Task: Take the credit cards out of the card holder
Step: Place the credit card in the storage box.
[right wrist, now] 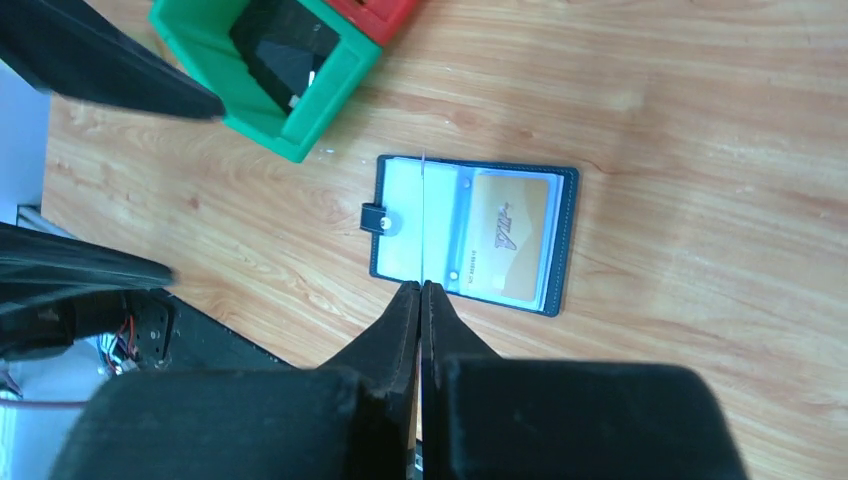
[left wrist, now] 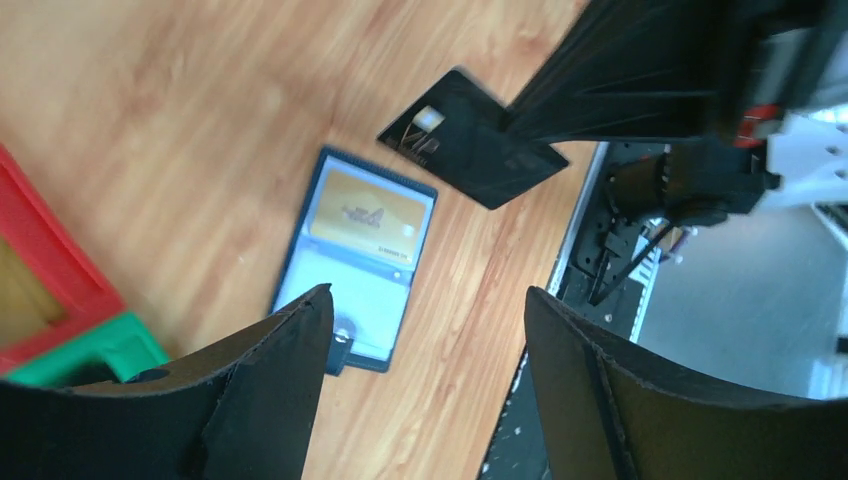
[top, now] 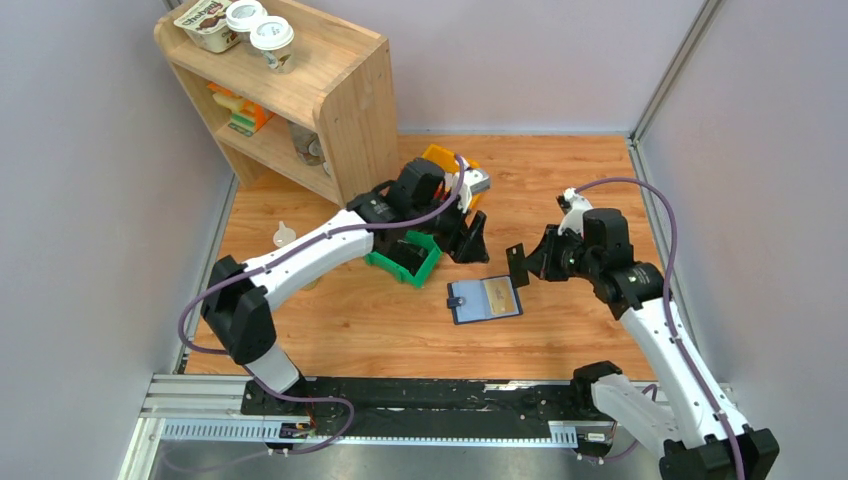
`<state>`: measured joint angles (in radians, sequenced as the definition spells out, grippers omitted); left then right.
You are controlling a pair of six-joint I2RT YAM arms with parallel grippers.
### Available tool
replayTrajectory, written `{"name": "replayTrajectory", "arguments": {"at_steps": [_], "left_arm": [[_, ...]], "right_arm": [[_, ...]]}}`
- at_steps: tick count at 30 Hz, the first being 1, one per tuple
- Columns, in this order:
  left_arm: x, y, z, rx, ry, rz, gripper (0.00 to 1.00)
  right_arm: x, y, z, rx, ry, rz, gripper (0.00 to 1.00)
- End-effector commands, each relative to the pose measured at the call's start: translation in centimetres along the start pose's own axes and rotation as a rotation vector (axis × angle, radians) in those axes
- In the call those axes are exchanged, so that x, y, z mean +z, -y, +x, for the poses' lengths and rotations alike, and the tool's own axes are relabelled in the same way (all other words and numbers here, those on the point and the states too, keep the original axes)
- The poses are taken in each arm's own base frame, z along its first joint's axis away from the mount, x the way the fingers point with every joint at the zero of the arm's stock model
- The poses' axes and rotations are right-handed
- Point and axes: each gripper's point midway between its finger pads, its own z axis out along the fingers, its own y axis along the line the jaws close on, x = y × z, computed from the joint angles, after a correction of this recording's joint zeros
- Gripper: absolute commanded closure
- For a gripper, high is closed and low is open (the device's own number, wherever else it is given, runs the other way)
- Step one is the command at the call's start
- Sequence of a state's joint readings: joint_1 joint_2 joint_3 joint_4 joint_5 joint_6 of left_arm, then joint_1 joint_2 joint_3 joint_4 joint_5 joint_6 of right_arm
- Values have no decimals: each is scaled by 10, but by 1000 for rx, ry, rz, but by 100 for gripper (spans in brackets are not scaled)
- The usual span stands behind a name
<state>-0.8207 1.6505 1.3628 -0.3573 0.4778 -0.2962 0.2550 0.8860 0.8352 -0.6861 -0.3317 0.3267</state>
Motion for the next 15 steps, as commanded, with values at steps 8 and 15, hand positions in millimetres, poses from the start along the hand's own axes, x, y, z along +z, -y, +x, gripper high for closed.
{"name": "replayTrajectory", "arguments": {"at_steps": [8,15], "left_arm": [[-59,42,-5,525,-85,261,21],[-65,67,-9,640,-24,425,26]], "right_arm": [[-55,-81,-12,-355,100,-372,100],[-66,-122,-6,-551,142,-573,100]]}}
